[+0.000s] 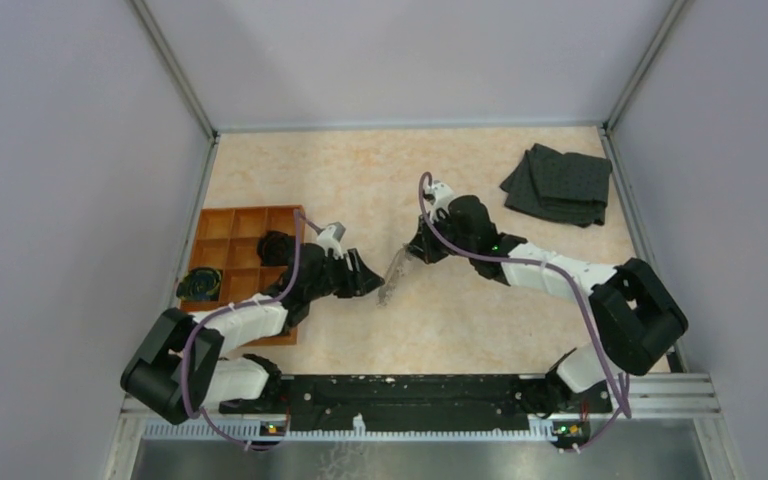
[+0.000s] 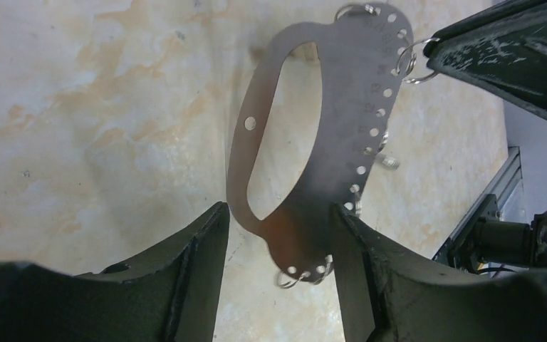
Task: Remove the keys from the keyring
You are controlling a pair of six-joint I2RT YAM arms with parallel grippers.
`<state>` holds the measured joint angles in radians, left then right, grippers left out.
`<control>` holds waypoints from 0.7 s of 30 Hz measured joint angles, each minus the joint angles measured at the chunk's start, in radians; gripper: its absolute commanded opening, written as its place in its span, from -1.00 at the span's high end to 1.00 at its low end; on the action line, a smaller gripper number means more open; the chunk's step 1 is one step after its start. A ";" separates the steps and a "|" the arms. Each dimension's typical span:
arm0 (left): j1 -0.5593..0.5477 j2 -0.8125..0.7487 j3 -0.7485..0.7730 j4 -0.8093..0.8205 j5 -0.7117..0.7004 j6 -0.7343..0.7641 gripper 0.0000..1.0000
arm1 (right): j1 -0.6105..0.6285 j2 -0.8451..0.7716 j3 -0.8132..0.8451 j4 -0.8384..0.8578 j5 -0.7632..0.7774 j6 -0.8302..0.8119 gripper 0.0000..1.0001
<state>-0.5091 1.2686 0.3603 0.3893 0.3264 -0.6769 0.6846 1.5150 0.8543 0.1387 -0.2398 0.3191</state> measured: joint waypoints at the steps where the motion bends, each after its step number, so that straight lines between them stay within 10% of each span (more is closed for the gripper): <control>1: 0.002 -0.015 -0.006 0.010 0.001 0.003 -0.24 | 0.000 -0.015 -0.009 0.005 -0.010 0.000 1.00; 21: 0.005 -0.333 0.024 0.026 0.095 0.077 -0.37 | 0.094 -0.406 -0.001 -0.136 -0.110 -0.148 1.00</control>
<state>-0.5037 0.9360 0.3843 0.4156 0.4210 -0.5999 0.7784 1.1088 0.8536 0.0029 -0.3500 0.1715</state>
